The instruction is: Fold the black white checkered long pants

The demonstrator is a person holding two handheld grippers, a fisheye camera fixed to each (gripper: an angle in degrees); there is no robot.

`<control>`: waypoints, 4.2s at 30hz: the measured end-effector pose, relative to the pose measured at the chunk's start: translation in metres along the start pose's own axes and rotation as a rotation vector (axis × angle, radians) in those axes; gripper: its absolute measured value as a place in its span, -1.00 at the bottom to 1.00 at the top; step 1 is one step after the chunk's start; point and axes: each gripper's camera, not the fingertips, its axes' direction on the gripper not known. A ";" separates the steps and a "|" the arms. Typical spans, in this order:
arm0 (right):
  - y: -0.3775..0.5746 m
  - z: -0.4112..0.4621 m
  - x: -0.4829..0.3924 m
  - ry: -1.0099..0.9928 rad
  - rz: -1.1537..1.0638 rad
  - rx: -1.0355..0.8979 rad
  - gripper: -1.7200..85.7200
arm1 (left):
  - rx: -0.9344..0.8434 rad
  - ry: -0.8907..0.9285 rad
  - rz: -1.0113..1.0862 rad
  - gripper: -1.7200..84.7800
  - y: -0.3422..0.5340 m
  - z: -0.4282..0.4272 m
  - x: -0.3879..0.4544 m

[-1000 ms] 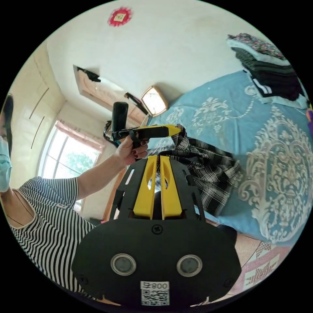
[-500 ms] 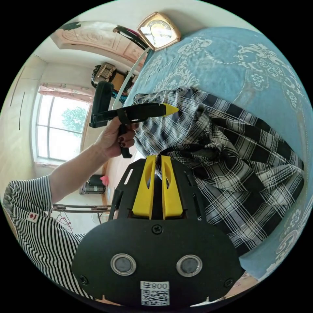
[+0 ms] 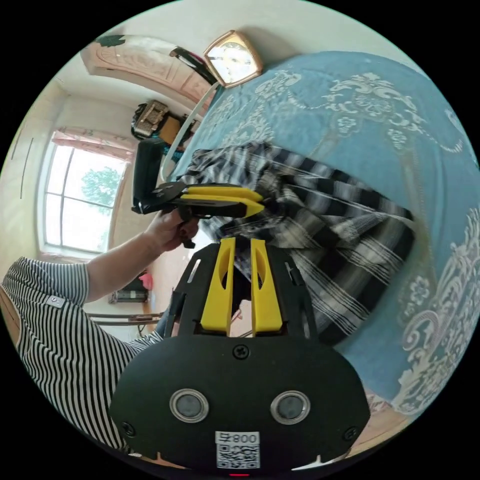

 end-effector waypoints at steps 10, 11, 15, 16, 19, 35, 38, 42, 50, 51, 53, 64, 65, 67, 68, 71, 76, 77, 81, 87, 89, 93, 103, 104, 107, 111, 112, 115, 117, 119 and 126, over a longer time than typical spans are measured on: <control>0.011 -0.017 0.063 0.098 0.143 0.061 -0.87 | 0.088 0.058 -0.070 -0.91 0.026 0.027 -0.016; 0.011 -0.015 0.066 0.096 0.145 0.057 -0.87 | 0.111 0.072 -0.089 -0.91 0.029 0.025 -0.019; 0.005 -0.009 0.067 0.108 0.130 0.065 -0.89 | 0.217 0.161 -0.214 -0.92 0.043 0.027 -0.045; -0.001 -0.005 0.067 0.114 0.123 0.062 -0.89 | 0.209 0.155 -0.240 -0.92 0.045 0.033 -0.051; -0.020 0.010 0.070 0.140 0.107 0.041 -0.90 | 0.164 0.157 -0.290 -0.92 0.049 0.051 -0.061; -0.051 0.055 0.088 0.207 0.099 -0.034 -0.96 | 0.085 -0.075 -0.264 -0.96 0.043 0.081 0.010; -0.032 0.036 0.076 0.213 0.053 0.013 -0.96 | 0.165 -0.046 -0.236 -0.96 0.039 0.066 0.025; -0.008 0.029 0.087 0.327 0.079 0.019 -0.96 | 0.120 -0.072 -0.252 -0.96 0.025 0.068 0.033; 0.011 0.036 0.114 0.363 0.090 -0.049 -0.96 | 0.169 -0.026 -0.247 -0.95 0.025 0.035 0.074; 0.014 0.033 0.113 0.361 0.087 -0.046 -0.96 | 0.180 -0.014 -0.224 -0.95 0.027 0.028 0.086; 0.032 0.016 0.111 0.333 0.083 -0.009 -0.96 | 0.166 -0.009 -0.164 -0.95 0.029 0.022 0.108; 0.181 0.026 0.130 0.175 0.143 -0.092 -0.96 | 0.046 -0.079 -0.233 -0.95 0.023 0.004 0.166; 0.190 0.027 0.138 0.160 0.149 -0.069 -0.96 | 0.046 -0.081 -0.230 -0.95 0.021 0.001 0.170; 0.198 0.022 0.157 0.084 0.196 -0.040 -0.96 | 0.063 -0.072 -0.209 -0.93 0.014 -0.012 0.190; 0.201 0.016 0.165 0.055 0.219 -0.029 -0.96 | 0.068 -0.066 -0.201 -0.93 0.012 -0.015 0.196; 0.214 -0.011 0.171 0.077 0.216 0.043 -0.96 | 0.083 0.009 -0.105 -0.88 -0.002 -0.020 0.235; 0.255 -0.048 0.221 -0.025 0.350 0.181 -0.96 | -0.021 0.031 0.172 -0.80 -0.037 0.003 0.330; 0.265 -0.053 0.234 -0.049 0.381 0.199 -0.95 | -0.030 0.036 0.196 -0.80 -0.041 0.006 0.339; 0.284 -0.062 0.260 -0.083 0.429 0.231 -0.94 | -0.093 -0.060 0.312 -0.78 -0.061 0.021 0.387; 0.274 -0.070 0.284 -0.091 0.424 0.249 -0.87 | -0.164 -0.194 0.338 -0.86 -0.070 0.026 0.408; 0.255 -0.077 0.289 -0.059 0.400 0.261 -0.83 | -0.167 -0.170 0.320 -0.88 -0.072 0.021 0.407; 0.215 -0.081 0.298 0.003 0.362 0.252 -0.79 | -0.149 -0.122 0.265 -0.90 -0.072 0.011 0.404; 0.150 -0.057 0.326 0.034 0.378 0.172 -0.75 | -0.053 -0.021 0.209 -0.91 -0.057 -0.015 0.387; 0.148 -0.057 0.328 0.023 0.386 0.178 -0.75 | -0.048 -0.017 0.208 -0.91 -0.056 -0.016 0.385; 0.139 -0.052 0.327 0.030 0.395 0.176 -0.75 | -0.038 -0.002 0.206 -0.91 -0.050 -0.015 0.377; 0.122 -0.046 0.320 0.063 0.400 0.157 -0.76 | -0.031 0.024 0.181 -0.91 -0.041 -0.010 0.364; 0.116 -0.044 0.319 0.069 0.400 0.151 -0.77 | -0.027 0.025 0.183 -0.91 -0.038 -0.010 0.362; 0.108 -0.041 0.318 0.092 0.412 0.146 -0.81 | -0.024 0.024 0.187 -0.91 -0.030 -0.007 0.355; 0.106 -0.040 0.321 0.084 0.418 0.146 -0.85 | -0.025 0.029 0.182 -0.91 -0.026 -0.004 0.350; 0.105 -0.037 0.327 0.033 0.433 0.141 -0.88 | -0.029 0.030 0.179 -0.91 -0.021 -0.001 0.345; 0.121 -0.064 0.331 -0.065 0.442 0.180 -0.91 | -0.031 0.032 0.233 -0.91 0.000 0.017 0.343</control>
